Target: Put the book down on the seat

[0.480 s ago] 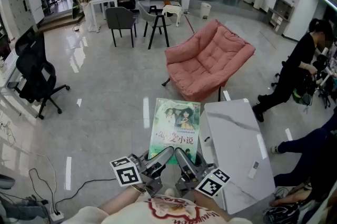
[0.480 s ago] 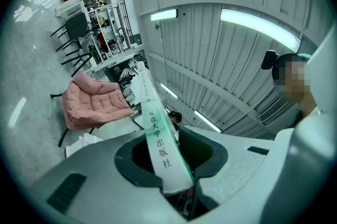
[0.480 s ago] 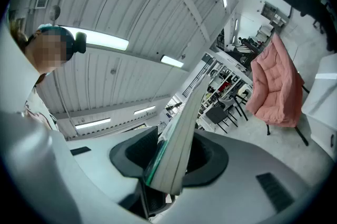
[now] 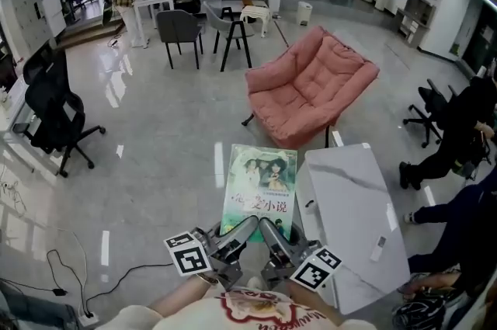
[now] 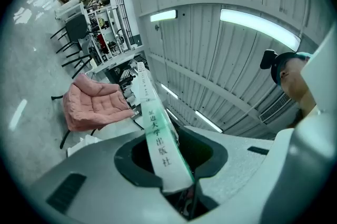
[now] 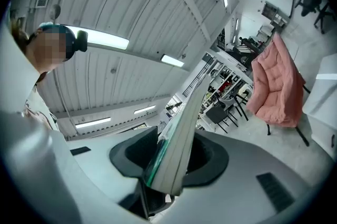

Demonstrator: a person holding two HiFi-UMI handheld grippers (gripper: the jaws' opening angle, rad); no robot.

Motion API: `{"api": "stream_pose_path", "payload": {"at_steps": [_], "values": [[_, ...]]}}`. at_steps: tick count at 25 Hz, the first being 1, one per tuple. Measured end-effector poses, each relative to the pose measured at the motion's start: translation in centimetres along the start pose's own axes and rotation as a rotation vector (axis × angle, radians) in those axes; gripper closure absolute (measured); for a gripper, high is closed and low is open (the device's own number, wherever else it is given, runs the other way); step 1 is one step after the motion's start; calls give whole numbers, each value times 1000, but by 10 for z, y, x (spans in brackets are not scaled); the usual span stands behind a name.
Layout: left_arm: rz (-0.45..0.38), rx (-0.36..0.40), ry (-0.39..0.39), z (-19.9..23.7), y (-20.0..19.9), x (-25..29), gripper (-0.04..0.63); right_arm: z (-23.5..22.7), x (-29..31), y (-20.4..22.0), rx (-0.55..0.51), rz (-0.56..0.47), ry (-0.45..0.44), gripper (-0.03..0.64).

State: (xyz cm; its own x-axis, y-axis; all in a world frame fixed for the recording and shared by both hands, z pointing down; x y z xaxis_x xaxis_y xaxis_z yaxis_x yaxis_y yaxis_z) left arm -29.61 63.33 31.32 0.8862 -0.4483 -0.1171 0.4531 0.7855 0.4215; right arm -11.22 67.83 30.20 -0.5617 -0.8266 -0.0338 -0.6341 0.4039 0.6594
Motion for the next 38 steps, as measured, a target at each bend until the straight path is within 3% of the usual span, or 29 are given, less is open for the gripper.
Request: {"api": "stream_pose_path", "payload": {"at_steps": [25,38], "values": [[7,27,30,21,-43,-29,497,13,48,24,-21,-45,-1,479],[14,14,38,64,-62,-2,497,-30,77,17,-19,-45,10,479]]}}
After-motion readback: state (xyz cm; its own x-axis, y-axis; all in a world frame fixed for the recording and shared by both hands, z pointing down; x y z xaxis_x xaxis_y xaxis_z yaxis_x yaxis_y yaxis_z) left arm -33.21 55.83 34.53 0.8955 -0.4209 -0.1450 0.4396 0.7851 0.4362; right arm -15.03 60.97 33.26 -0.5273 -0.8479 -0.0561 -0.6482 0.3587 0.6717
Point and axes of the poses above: the fingertips, and each gripper's own axes: x forward along the fingers, z to its left, y out of its underside, the point moved 10 cm from there along -x, backward along the fingers, and after that the axes turned 1 degree about -x, right-handed, at the moved point
